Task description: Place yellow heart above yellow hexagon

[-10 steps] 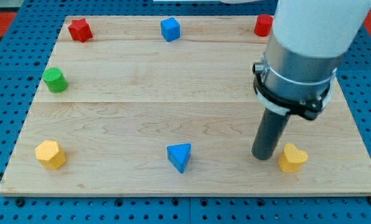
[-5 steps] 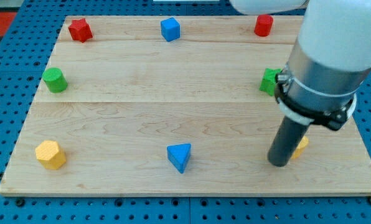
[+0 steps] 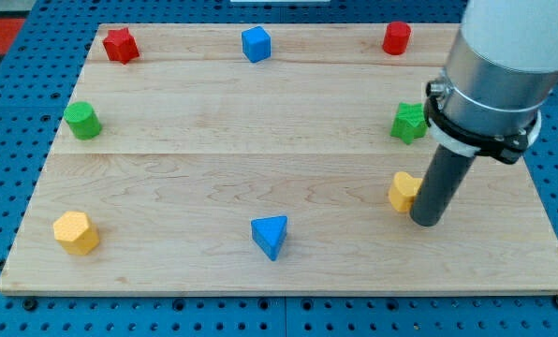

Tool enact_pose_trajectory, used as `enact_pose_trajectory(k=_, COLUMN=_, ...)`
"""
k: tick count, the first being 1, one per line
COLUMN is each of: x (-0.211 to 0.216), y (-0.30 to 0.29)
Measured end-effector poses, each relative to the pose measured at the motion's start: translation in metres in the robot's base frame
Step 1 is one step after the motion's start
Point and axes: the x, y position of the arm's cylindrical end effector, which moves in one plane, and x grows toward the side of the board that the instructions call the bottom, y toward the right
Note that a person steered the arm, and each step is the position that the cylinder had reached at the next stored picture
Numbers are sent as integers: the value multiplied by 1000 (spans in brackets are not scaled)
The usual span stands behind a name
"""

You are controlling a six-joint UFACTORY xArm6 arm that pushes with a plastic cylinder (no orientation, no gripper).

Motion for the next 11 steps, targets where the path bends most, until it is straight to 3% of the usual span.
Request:
enact_pose_trajectory(k=1, x=-15, y=36)
enact_pose_trajectory(k=3, x=-40, y=-92)
enact_pose_trajectory(k=5, x=-86, y=-178)
enact_pose_trajectory(k=6, x=-85, y=-269)
enact_pose_trajectory(k=7, x=-83, y=-319)
enact_pose_trajectory(k=8, x=-98, y=-299)
enact_pose_trajectory(k=9, x=-107, y=-230)
enact_pose_trajectory(k=10, x=-80, y=-196)
enact_pose_trajectory(k=11, x=-36, y=-203)
